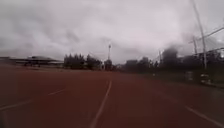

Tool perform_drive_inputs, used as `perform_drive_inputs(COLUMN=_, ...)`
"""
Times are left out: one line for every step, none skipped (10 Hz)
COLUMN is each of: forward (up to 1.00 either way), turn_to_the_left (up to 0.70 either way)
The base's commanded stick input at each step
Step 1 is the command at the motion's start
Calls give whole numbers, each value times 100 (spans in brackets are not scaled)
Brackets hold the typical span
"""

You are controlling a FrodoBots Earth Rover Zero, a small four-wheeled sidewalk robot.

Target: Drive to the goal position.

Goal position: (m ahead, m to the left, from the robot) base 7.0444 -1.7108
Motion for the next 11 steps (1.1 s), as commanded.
perform_drive_inputs(forward=70, turn_to_the_left=0)
perform_drive_inputs(forward=70, turn_to_the_left=0)
perform_drive_inputs(forward=70, turn_to_the_left=0)
perform_drive_inputs(forward=70, turn_to_the_left=0)
perform_drive_inputs(forward=70, turn_to_the_left=0)
perform_drive_inputs(forward=70, turn_to_the_left=0)
perform_drive_inputs(forward=70, turn_to_the_left=0)
perform_drive_inputs(forward=70, turn_to_the_left=0)
perform_drive_inputs(forward=70, turn_to_the_left=0)
perform_drive_inputs(forward=70, turn_to_the_left=0)
perform_drive_inputs(forward=70, turn_to_the_left=0)
